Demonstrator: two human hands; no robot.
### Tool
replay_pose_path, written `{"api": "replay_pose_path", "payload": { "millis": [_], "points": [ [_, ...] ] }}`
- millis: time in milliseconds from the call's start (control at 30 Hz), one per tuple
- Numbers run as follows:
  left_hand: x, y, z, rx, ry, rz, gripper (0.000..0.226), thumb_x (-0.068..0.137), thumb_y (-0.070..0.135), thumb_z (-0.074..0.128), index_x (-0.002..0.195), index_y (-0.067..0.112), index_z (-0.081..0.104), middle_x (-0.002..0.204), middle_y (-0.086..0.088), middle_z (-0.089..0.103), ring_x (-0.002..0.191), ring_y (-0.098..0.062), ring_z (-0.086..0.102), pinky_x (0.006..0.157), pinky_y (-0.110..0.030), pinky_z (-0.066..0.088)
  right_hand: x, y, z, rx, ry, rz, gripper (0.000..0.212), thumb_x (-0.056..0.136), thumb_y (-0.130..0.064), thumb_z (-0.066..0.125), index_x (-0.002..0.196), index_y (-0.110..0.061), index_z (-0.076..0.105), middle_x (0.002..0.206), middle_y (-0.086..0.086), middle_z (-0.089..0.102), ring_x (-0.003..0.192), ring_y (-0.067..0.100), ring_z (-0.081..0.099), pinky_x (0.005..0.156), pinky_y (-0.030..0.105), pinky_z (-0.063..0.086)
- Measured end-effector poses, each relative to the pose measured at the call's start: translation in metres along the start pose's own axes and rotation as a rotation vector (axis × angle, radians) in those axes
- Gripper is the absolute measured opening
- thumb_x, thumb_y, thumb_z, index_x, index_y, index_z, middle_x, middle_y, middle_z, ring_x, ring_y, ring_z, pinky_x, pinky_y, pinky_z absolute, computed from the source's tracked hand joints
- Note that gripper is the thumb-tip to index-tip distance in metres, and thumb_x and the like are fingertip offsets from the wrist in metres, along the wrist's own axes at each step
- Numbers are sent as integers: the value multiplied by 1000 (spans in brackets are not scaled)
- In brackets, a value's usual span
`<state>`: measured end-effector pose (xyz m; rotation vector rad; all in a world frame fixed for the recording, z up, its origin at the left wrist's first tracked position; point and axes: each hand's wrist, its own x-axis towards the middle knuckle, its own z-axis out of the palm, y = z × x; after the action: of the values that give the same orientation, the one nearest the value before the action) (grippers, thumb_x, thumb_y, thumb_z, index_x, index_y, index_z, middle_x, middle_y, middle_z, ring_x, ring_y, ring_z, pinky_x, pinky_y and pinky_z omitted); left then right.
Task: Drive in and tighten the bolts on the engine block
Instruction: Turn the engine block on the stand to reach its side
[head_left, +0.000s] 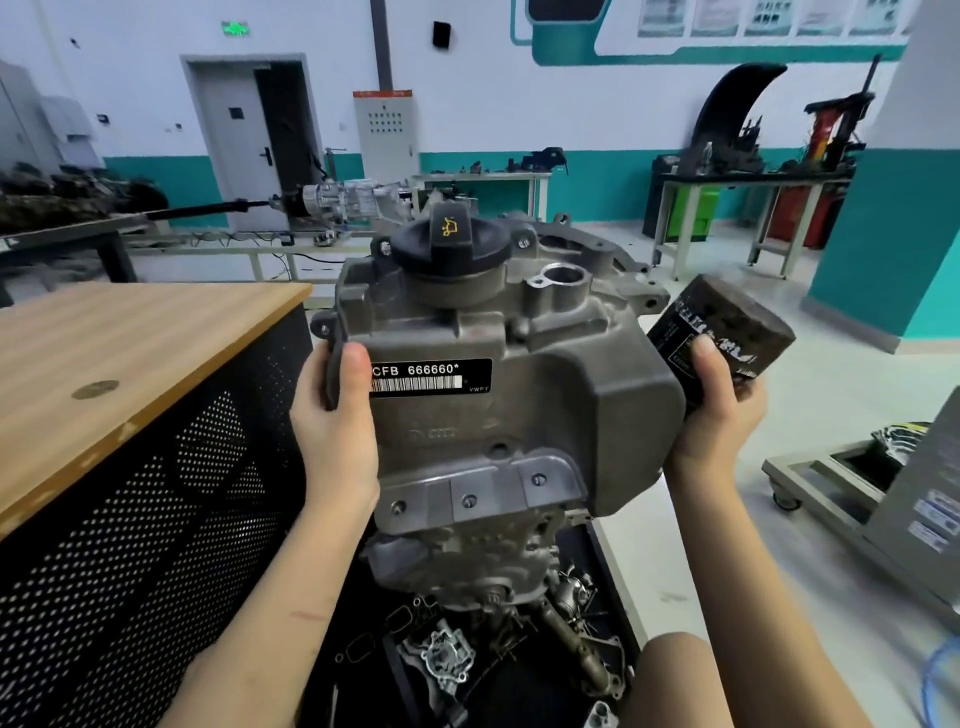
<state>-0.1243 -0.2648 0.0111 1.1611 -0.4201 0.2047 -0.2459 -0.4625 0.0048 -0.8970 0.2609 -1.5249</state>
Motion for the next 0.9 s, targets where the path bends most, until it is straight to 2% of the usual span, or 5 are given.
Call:
{"api": "replay_pose_path", "payload": {
  "millis": [233,400,567,800,900],
  "points": [
    [12,-10,2,77,-82,32,67,58,68,57,118,39,51,119,20,57,119,-4,50,107,-33,37,8,9,5,-39,23,45,56,53,-40,71,97,-8,55,86,3,61,77,13,58,69,24,51],
    [5,-3,14,143,-178,75,52,69,54,70,113,46,42,90,52,52,93,32,44,76,7,33,15,11,-7,-53,59,66,27,70,-27,65,92,-13,57,86,3,60,75,12,57,68,23,50],
    [10,-2,35,276,-303,5,115,52,75,53,148,22,18,153,8,24,140,-7,21,116,-33,19,28,16,-23,-86,168,91,6,88,-18,60,91,-14,57,84,0,60,72,10,57,68,23,47],
    [27,-7,40,304,-274,-67,119,50,77,50,149,27,6,156,7,12,142,-11,13,117,-38,14,39,26,-10,-124,122,138,7,87,-20,62,89,-14,58,82,-2,61,66,5,59,63,21,48],
    [37,-11,40,287,-252,-57,92,70,63,56,147,22,25,142,14,40,128,4,35,106,-11,27,40,27,-1,-122,110,124,13,85,-18,64,93,-10,56,80,-2,61,60,0,60,60,18,49]
  ]
}}
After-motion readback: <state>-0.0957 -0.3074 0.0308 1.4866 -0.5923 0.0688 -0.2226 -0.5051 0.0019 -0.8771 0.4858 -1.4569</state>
